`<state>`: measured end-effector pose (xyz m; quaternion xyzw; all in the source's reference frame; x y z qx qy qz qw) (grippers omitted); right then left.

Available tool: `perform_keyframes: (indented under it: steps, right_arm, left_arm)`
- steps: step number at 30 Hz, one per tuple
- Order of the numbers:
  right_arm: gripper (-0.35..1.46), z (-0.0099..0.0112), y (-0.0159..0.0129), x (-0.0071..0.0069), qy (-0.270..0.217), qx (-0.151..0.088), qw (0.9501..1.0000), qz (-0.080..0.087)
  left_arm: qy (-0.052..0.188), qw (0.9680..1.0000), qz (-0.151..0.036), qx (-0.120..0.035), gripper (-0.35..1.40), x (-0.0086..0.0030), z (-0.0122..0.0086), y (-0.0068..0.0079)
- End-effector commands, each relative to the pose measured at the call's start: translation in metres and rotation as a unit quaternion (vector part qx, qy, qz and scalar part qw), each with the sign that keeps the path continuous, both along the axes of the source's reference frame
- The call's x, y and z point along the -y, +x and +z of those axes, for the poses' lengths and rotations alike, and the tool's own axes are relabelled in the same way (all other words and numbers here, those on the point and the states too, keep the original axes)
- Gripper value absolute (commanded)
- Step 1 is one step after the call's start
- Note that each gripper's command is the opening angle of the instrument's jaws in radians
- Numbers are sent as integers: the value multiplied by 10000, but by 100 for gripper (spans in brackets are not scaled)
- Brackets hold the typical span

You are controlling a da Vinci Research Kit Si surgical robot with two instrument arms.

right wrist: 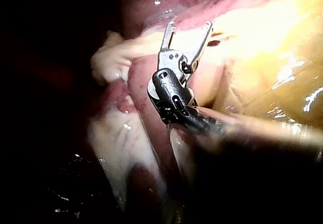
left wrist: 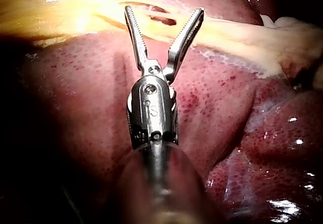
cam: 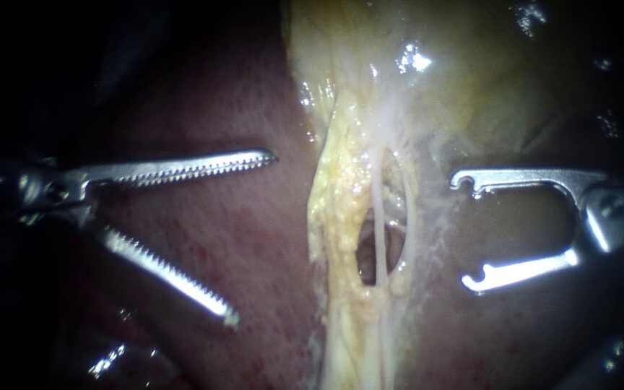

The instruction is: Grabbing gallbladder

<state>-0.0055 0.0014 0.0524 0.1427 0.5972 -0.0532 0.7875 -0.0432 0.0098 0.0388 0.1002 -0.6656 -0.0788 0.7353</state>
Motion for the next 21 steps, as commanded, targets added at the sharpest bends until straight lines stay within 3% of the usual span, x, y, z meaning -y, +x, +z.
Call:
perform_keyframes:
  steps: [1,3,5,8,13,18,21]
  right_arm:
    - [60,0,0,0,4,-3,10000,-6]
    - [60,0,0,0,4,-4,10000,-7]
    - [60,0,0,0,4,-4,10000,-7]
    - [60,0,0,0,4,-4,10000,-7]
    - [60,0,0,0,3,-4,10000,-7]
    - [60,0,0,0,3,-4,10000,-7]
    - [60,0,-1,0,2,-5,10000,-8]
  left_arm:
    - [5,10000,2,4,106,0,-1,1]
    - [15,10000,1,27,106,-2,-4,5]
    - [107,9999,-80,-82,104,-5,-7,7]
    - [436,9986,-164,-259,98,-7,-9,7]
    - [982,9927,-307,-625,88,-8,-5,1]
    - [1372,9868,-374,-774,76,-10,6,-11]
    - [1469,9847,-415,-836,76,-11,17,-23]
